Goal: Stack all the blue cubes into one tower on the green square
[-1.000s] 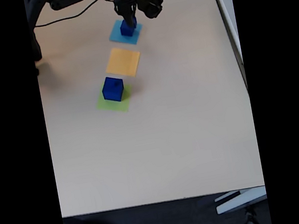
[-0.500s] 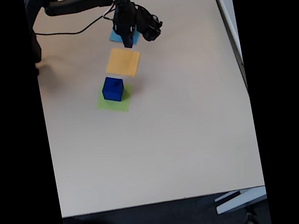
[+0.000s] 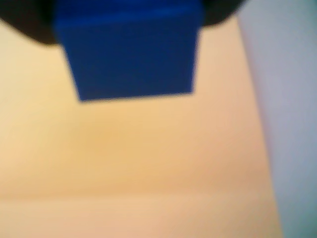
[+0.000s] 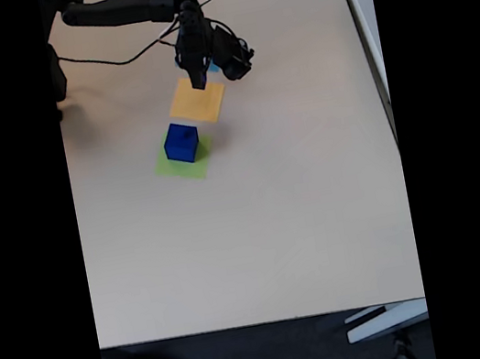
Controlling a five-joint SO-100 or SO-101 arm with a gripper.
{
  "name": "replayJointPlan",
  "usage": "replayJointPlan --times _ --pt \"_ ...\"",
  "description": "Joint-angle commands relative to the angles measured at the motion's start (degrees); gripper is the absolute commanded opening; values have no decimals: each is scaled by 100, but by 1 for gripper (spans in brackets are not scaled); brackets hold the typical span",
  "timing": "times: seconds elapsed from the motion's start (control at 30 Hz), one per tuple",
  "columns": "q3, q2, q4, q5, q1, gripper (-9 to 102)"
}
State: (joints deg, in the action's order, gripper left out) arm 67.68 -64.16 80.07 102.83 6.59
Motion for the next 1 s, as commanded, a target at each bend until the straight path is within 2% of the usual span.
replayJointPlan --times 0.0,0.33,0.97 --pt "167 -589 -255 -70 70 5" --pt "624 -615 -765 -211 149 6" --pt "729 -571 -782 -132 158 9"
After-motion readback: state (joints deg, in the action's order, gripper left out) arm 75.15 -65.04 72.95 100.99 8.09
